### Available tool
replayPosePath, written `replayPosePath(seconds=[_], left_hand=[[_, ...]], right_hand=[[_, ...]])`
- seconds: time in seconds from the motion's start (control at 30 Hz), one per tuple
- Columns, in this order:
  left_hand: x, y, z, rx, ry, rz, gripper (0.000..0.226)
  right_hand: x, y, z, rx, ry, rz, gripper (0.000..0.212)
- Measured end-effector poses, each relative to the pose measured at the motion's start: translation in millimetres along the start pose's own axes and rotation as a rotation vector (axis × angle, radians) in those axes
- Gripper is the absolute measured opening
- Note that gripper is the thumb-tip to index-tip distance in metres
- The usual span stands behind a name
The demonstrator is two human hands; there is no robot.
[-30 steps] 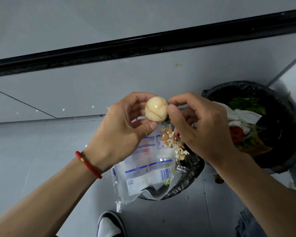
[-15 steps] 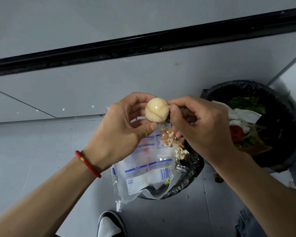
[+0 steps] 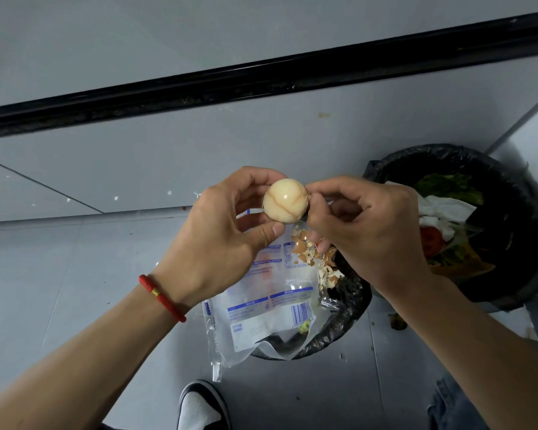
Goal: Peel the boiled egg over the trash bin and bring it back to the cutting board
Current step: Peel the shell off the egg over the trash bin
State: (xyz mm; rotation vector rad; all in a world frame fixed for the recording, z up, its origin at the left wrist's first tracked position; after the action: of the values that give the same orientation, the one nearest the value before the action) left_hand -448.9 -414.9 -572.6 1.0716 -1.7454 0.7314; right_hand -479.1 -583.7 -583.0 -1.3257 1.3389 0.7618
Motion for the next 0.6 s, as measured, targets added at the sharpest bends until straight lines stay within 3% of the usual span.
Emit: replayPosePath(seconds=[0.23,0.47,0.6], left_hand=[[0,-1,0,0.004,0.049,-0.029,0.045],[-4,3,8,-0.026,0.243,-0.115,0.045],[-2,3,11,0.004,0.247,-0.124,0.054]], right_hand=[[6,-2,0,-0.016,-0.11,0.108,0.014],[13,-4,-2,-0.003,-0.24,0.24,0.018],[17,-4,3,-0.041,-0.267,0.275,0.017]])
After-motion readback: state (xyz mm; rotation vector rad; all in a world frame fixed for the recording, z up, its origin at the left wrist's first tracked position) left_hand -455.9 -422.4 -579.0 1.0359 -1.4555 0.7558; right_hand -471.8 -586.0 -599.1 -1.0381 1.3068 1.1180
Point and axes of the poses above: each hand's wrist, its own y-axis away from the middle knuckle, its own z-axis out of the palm, x = y × z, the point moved 8 cm from there along -y, towards the middle knuckle, and after that the axes turned 10 degrees about z, right-handed, at the moved point
